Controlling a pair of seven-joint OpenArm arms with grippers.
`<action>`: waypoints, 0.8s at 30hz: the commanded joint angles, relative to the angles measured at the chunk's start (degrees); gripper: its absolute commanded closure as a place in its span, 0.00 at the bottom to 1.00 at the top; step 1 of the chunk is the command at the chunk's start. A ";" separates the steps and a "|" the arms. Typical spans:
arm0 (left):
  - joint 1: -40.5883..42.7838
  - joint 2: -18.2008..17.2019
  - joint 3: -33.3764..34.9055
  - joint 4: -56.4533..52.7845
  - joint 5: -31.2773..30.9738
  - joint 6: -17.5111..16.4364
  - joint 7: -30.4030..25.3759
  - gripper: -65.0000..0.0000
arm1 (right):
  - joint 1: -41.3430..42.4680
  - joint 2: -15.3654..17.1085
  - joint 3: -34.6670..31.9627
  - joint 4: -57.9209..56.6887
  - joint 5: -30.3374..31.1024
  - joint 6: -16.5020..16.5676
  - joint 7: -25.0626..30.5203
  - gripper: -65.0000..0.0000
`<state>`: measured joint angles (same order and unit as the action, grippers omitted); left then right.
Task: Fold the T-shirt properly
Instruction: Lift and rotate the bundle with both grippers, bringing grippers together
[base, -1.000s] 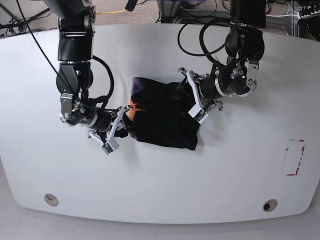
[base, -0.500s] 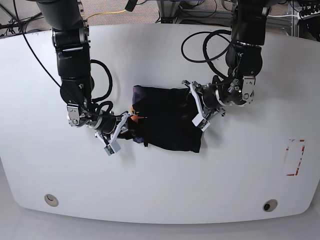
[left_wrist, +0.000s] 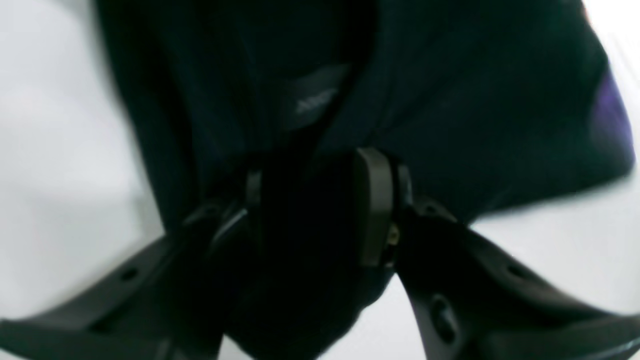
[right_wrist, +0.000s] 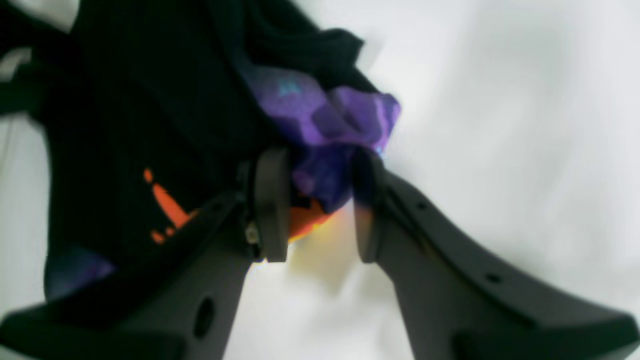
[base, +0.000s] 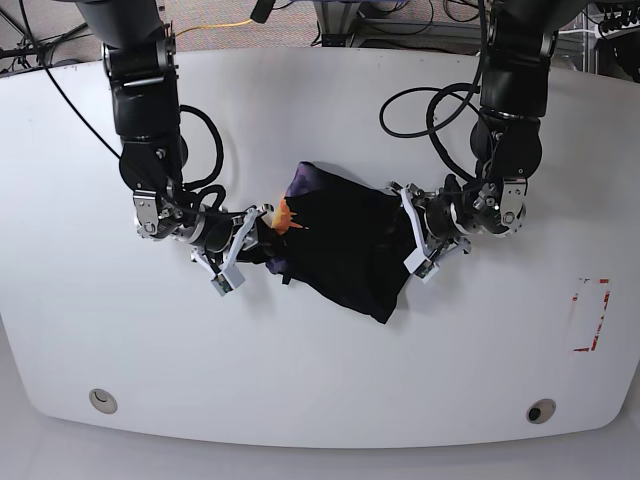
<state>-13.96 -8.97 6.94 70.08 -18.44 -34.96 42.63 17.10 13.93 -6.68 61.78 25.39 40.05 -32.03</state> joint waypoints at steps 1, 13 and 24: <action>-1.91 -1.71 -0.30 0.03 1.86 1.07 1.54 0.66 | -2.73 0.09 0.13 7.80 -1.52 -0.05 -4.41 0.71; -4.64 -4.87 -0.57 5.04 1.60 1.07 1.72 0.66 | -12.93 -5.71 -2.42 28.90 -1.52 -0.05 -17.24 0.71; 3.01 -4.35 -1.62 22.62 1.60 1.07 1.98 0.66 | -11.70 -7.82 -0.22 38.66 -1.08 -0.05 -20.85 0.71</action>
<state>-10.74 -12.97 5.45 89.49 -16.25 -34.09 45.45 3.09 6.72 -7.66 98.72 23.38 39.88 -52.84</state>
